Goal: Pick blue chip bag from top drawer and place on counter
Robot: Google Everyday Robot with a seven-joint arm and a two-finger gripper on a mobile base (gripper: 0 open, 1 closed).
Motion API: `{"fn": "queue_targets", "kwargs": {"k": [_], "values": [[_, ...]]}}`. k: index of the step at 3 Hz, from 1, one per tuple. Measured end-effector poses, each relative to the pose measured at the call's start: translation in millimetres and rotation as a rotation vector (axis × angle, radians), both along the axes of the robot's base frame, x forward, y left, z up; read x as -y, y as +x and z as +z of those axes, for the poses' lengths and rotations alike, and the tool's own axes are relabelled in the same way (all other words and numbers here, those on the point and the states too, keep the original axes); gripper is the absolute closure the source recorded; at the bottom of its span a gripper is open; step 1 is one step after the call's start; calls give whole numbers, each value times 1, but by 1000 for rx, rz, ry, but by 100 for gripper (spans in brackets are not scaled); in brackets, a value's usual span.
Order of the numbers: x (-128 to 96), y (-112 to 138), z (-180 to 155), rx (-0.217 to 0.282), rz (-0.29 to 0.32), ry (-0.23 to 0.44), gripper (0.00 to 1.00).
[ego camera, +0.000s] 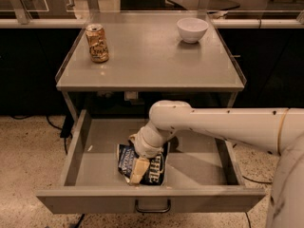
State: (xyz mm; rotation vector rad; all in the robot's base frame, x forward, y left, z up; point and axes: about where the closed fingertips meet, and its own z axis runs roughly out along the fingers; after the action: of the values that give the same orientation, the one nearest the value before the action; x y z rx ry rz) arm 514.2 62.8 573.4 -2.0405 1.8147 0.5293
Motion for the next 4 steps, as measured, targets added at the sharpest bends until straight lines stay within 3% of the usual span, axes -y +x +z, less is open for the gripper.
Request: {"fn": "queue_targets", "kwargs": {"k": [2, 3, 4], "values": [[0, 0, 0, 0, 0, 0, 82], [0, 0, 0, 0, 0, 0, 100], [0, 0, 7, 0, 0, 0, 100]]}}
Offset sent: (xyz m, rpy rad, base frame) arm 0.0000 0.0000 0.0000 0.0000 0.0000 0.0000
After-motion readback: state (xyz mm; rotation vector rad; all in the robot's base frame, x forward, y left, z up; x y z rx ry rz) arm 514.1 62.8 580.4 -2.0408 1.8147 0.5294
